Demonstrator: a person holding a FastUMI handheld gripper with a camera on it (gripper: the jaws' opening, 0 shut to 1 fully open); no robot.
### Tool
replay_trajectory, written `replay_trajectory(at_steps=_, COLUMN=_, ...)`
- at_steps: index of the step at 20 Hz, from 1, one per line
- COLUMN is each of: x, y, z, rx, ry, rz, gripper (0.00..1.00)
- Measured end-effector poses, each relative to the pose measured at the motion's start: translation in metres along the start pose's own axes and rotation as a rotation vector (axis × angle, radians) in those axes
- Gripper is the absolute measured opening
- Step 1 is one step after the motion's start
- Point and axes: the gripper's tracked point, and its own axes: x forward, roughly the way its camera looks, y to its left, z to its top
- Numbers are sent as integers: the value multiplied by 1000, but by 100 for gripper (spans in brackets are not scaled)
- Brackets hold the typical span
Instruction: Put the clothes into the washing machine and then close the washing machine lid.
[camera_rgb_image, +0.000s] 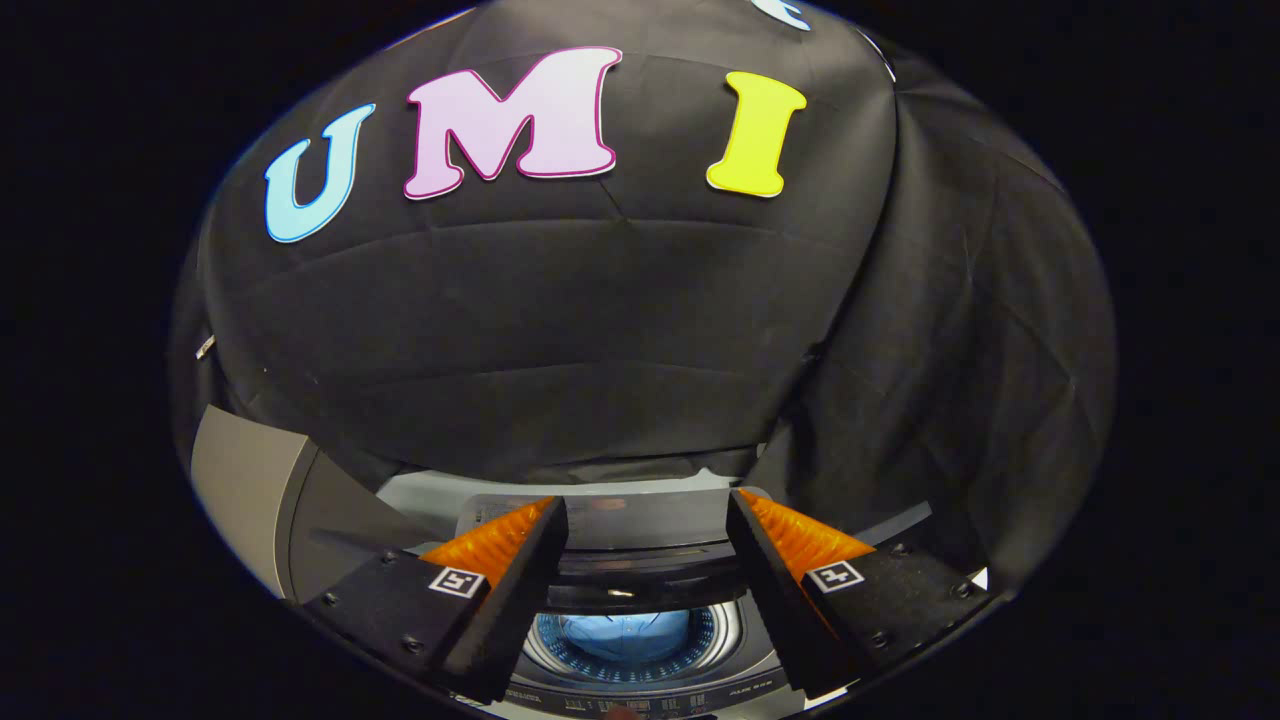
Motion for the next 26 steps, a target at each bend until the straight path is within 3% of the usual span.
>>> replay_trajectory(at_steps=7, x=0, y=-3, z=-44, rx=-5, ry=57, rz=-3, gripper=100)
replay_trajectory(at_steps=9, x=4, y=3, z=-61, rx=41, ry=86, rz=34, gripper=100)
replay_trajectory(at_steps=11, x=0, y=-2, z=-86, rx=58, ry=142, rz=-6, gripper=98)
replay_trajectory(at_steps=14, x=8, y=7, z=-131, rx=119, ry=189, rz=79, gripper=99)
replay_trajectory(at_steps=19, x=6, y=-2, z=-180, rx=38, ry=255, rz=51, gripper=99)
replay_trajectory(at_steps=26, x=0, y=-1, z=-201, rx=-10, ry=295, rz=39, gripper=99)
